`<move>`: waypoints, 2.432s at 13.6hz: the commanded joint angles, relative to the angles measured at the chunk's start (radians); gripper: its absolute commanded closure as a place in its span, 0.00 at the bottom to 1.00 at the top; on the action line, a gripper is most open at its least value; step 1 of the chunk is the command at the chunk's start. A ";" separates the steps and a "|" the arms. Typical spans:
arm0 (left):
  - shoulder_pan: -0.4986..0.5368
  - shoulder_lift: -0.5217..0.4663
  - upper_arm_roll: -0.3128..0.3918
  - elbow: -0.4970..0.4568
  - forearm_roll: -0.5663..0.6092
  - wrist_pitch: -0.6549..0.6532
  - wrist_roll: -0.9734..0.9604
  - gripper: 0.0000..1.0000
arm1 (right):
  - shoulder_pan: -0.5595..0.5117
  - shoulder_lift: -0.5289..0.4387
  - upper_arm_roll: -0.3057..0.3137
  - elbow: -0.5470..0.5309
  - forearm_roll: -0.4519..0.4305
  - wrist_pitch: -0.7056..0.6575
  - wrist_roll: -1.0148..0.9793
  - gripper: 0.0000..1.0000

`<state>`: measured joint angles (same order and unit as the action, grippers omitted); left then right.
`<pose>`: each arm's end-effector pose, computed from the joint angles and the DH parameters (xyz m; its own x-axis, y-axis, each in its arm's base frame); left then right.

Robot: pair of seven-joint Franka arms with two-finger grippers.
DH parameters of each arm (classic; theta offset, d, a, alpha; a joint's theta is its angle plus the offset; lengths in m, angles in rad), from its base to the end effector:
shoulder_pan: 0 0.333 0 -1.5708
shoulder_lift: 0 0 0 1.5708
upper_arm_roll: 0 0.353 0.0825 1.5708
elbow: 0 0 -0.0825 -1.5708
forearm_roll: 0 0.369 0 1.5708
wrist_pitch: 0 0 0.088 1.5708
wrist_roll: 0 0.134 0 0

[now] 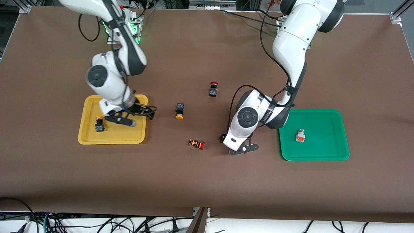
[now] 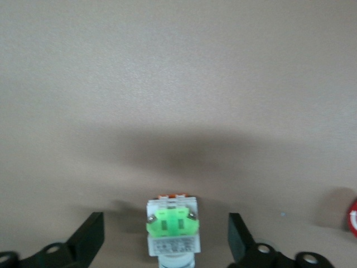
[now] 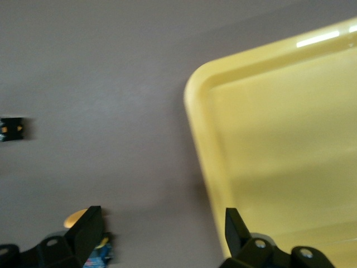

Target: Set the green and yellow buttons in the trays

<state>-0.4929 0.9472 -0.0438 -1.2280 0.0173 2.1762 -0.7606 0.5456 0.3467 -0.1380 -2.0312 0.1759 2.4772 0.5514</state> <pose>0.6699 -0.3866 0.1969 0.9731 0.2301 -0.0134 0.2303 -0.9730 0.0166 0.5608 0.2487 0.3048 0.9631 -0.2654 0.0458 -0.2587 -0.9589 -0.1165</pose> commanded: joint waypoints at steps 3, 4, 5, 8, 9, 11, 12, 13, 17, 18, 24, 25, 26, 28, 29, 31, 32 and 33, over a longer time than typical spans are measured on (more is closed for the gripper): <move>-0.009 0.012 0.001 -0.004 0.023 -0.010 -0.003 0.62 | 0.158 0.107 -0.012 0.009 -0.001 0.130 0.263 0.02; -0.007 0.007 -0.001 -0.004 0.018 -0.012 -0.005 0.80 | 0.181 0.124 -0.014 0.009 -0.001 0.152 0.297 0.02; -0.009 0.001 -0.001 -0.001 0.016 -0.018 -0.006 0.93 | 0.197 0.141 -0.014 0.009 -0.001 0.182 0.324 0.02; 0.008 -0.056 0.001 0.015 0.027 -0.132 -0.003 1.00 | 0.226 0.190 -0.014 0.009 0.001 0.258 0.366 0.02; 0.011 -0.088 0.008 0.016 0.029 -0.197 0.027 1.00 | 0.237 0.210 -0.015 0.009 0.001 0.290 0.374 0.02; 0.052 -0.143 0.010 0.016 0.029 -0.304 0.166 1.00 | 0.250 0.224 -0.015 0.009 0.001 0.307 0.375 0.04; 0.088 -0.165 0.010 0.016 0.030 -0.359 0.240 1.00 | 0.252 0.225 -0.017 0.009 0.001 0.307 0.375 0.10; 0.124 -0.186 0.009 0.015 0.030 -0.406 0.316 1.00 | 0.254 0.230 -0.017 0.009 0.001 0.307 0.375 0.15; 0.299 -0.208 0.012 -0.017 0.059 -0.498 0.686 0.98 | 0.277 0.242 -0.025 0.009 -0.001 0.309 0.372 0.73; 0.347 -0.208 0.010 -0.048 0.093 -0.489 0.770 0.95 | 0.277 0.241 -0.026 0.009 -0.003 0.309 0.368 0.87; 0.569 -0.243 0.001 -0.305 0.098 -0.180 1.151 0.91 | 0.274 0.192 -0.113 0.020 -0.041 0.237 0.236 1.00; 0.598 -0.248 -0.001 -0.368 0.098 -0.067 1.202 0.86 | 0.272 0.174 -0.146 0.041 -0.041 0.177 0.158 1.00; 0.609 -0.248 -0.001 -0.396 0.096 -0.024 1.216 0.59 | 0.269 0.154 -0.188 0.066 -0.041 0.101 0.089 1.00; 0.603 -0.277 -0.010 -0.395 0.096 -0.044 1.222 0.00 | 0.267 0.143 -0.265 0.109 -0.035 -0.009 -0.052 1.00; 0.593 -0.300 -0.022 -0.386 0.096 -0.083 1.204 0.00 | 0.266 0.141 -0.299 0.111 -0.030 -0.018 -0.127 1.00; 0.590 -0.370 -0.072 -0.370 0.086 -0.169 1.151 0.00 | 0.225 0.143 -0.328 0.106 -0.019 -0.017 -0.252 1.00; 0.588 -0.405 -0.092 -0.355 0.085 -0.237 1.088 0.00 | 0.191 0.141 -0.328 0.103 -0.012 -0.017 -0.307 1.00; 0.588 -0.438 -0.122 -0.329 0.085 -0.312 1.027 0.00 | 0.168 0.141 -0.328 0.098 0.013 -0.017 -0.367 1.00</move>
<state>0.0982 0.6044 -0.1303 -1.5587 0.0925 1.9793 0.3577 0.7570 0.4909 -0.4707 -1.9254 0.1555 2.4677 0.2921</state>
